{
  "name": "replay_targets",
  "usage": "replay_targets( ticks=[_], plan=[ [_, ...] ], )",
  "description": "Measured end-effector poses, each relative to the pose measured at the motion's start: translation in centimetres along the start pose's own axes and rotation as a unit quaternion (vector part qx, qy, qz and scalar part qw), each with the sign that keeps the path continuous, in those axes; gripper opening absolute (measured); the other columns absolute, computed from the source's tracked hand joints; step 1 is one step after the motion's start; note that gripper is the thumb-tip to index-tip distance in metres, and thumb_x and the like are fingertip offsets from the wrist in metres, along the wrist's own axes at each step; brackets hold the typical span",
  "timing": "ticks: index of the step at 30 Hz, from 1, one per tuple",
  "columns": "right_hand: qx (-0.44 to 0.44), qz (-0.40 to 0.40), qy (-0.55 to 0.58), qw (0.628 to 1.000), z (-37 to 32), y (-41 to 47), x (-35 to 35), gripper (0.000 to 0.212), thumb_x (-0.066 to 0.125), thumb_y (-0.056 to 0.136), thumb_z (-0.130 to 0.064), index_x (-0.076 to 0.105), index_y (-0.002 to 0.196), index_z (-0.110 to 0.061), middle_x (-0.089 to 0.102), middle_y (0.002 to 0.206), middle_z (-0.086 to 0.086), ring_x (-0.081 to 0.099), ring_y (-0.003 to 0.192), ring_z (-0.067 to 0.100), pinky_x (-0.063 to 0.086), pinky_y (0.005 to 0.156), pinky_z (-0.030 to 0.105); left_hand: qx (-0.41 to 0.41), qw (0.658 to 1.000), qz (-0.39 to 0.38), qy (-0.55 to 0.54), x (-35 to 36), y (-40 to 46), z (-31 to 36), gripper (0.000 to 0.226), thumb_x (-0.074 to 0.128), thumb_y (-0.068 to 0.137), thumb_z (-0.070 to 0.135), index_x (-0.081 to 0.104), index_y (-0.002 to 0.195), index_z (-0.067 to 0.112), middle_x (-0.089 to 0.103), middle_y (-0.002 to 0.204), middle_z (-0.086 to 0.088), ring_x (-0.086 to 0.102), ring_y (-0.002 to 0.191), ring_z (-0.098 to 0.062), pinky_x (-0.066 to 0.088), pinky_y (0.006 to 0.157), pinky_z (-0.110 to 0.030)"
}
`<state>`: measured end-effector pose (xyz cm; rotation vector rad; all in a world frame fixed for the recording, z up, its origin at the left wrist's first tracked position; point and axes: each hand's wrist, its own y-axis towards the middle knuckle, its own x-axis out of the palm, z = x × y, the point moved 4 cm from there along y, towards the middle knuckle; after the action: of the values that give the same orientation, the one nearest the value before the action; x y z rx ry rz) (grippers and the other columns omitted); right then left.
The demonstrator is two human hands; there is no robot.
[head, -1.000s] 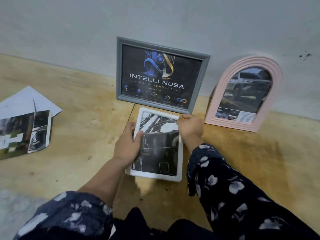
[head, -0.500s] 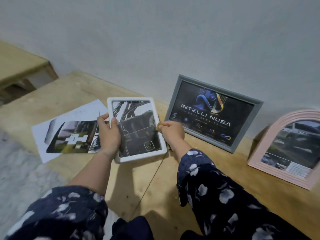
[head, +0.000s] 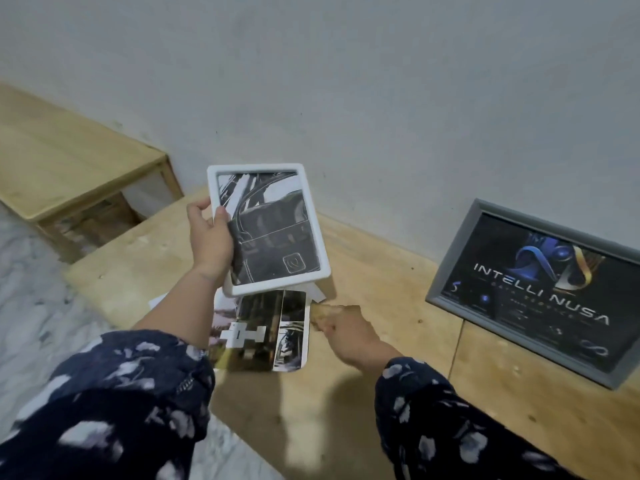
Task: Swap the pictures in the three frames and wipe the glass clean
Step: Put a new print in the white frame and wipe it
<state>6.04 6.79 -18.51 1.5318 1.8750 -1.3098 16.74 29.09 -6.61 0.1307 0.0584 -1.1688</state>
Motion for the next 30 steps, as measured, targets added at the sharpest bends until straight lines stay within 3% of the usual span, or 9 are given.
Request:
replay_targets(
  ticks=[2, 5, 7, 9, 12, 16, 21, 26, 30],
  plan=[
    [0.037, 0.016, 0.121, 0.992, -0.1, 0.7, -1.2, 0.025, 0.046, 0.09, -0.023, 0.07, 0.095, -0.022, 0.064, 0.117, 0.004, 0.06, 0.105, 0.03, 0.048, 0.089, 0.032, -0.001, 1.0, -0.018, -0.006, 0.5, 0.7, -0.1, 0.021, 0.041, 0.101, 0.025, 0.038, 0.122, 0.022, 0.058, 0.078, -0.003, 0.054, 0.062, -0.018, 0.043, 0.065, -0.033],
    [0.078, 0.131, 0.296, 0.943, 0.0, 1.8, -6.7, 0.033, 0.037, 0.096, -0.019, 0.068, 0.109, -0.021, 0.064, 0.12, 0.002, 0.059, 0.109, 0.024, 0.045, 0.091, 0.029, -0.011, 0.998, -0.058, -0.013, 2.0, 0.9, -0.5, 0.026, 0.042, 0.102, 0.024, 0.037, 0.126, 0.018, 0.057, 0.077, -0.002, 0.054, 0.062, -0.015, 0.044, 0.065, -0.031],
    [0.084, 0.145, 0.406, 0.898, -0.4, 2.1, -9.6, 0.03, 0.035, 0.098, -0.025, 0.061, 0.113, -0.024, 0.065, 0.112, 0.003, 0.061, 0.098, 0.022, 0.048, 0.089, 0.035, -0.026, 0.995, -0.095, -0.024, 3.6, 0.7, -1.0, 0.023, 0.043, 0.102, 0.023, 0.037, 0.124, 0.021, 0.056, 0.074, -0.001, 0.053, 0.06, -0.016, 0.047, 0.068, -0.035],
    [0.081, 0.129, 0.481, 0.863, -1.0, 1.5, -11.8, 0.027, 0.034, 0.1, -0.032, 0.056, 0.112, -0.024, 0.063, 0.097, 0.0, 0.058, 0.081, 0.017, 0.048, 0.073, 0.031, -0.044, 0.989, -0.138, -0.039, 5.8, -0.1, -1.2, 0.02, 0.044, 0.101, 0.024, 0.038, 0.12, 0.024, 0.058, 0.078, -0.004, 0.056, 0.064, -0.018, 0.05, 0.074, -0.04],
    [0.07, 0.149, 0.499, 0.851, -0.8, 1.0, -14.0, 0.024, 0.038, 0.1, -0.032, 0.058, 0.098, -0.019, 0.061, 0.086, 0.003, 0.057, 0.07, 0.018, 0.042, 0.063, 0.027, -0.06, 0.981, -0.18, -0.042, 8.9, -1.6, -0.7, 0.02, 0.046, 0.1, 0.025, 0.044, 0.12, 0.019, 0.056, 0.079, -0.002, 0.054, 0.067, -0.018, 0.046, 0.068, -0.034],
    [0.114, 0.248, 0.488, 0.829, 3.7, -2.2, -15.6, 0.024, 0.043, 0.1, -0.021, 0.059, 0.116, -0.015, 0.06, 0.083, 0.002, 0.054, 0.071, 0.018, 0.04, 0.059, 0.025, -0.052, 0.959, -0.276, -0.028, 14.6, -5.4, 0.6, 0.027, 0.046, 0.099, 0.027, 0.052, 0.112, 0.004, 0.051, 0.067, 0.004, 0.046, 0.056, -0.013, 0.037, 0.056, -0.03],
    [0.149, 0.346, 0.502, 0.778, 10.3, -9.7, -17.3, 0.024, 0.041, 0.101, -0.021, 0.055, 0.121, -0.02, 0.056, 0.087, 0.003, 0.048, 0.069, 0.017, 0.042, 0.058, 0.03, 0.014, 0.905, -0.416, 0.09, 19.8, -12.1, 2.7, 0.027, 0.041, 0.1, 0.039, 0.049, 0.115, 0.017, 0.063, 0.104, -0.008, 0.061, 0.088, -0.027, 0.048, 0.079, -0.041],
    [0.189, 0.426, 0.5, 0.73, 16.9, -18.9, -18.0, 0.026, 0.041, 0.102, -0.022, 0.056, 0.123, -0.017, 0.057, 0.088, 0.001, 0.051, 0.071, 0.018, 0.042, 0.056, 0.028, -0.004, 0.833, -0.531, 0.156, 24.3, -21.6, 4.6, 0.043, 0.039, 0.098, 0.048, 0.055, 0.085, 0.011, 0.064, 0.084, -0.014, 0.062, 0.077, -0.029, 0.053, 0.082, -0.045],
    [0.214, 0.492, 0.481, 0.693, 23.5, -28.4, -18.1, 0.028, 0.042, 0.101, -0.018, 0.058, 0.124, -0.014, 0.055, 0.087, 0.001, 0.046, 0.068, 0.013, 0.037, 0.054, 0.022, -0.048, 0.765, -0.618, 0.174, 27.9, -32.0, 6.4, 0.042, 0.042, 0.1, 0.042, 0.058, 0.094, 0.004, 0.062, 0.087, -0.018, 0.061, 0.079, -0.029, 0.056, 0.086, -0.05]
  ],
)
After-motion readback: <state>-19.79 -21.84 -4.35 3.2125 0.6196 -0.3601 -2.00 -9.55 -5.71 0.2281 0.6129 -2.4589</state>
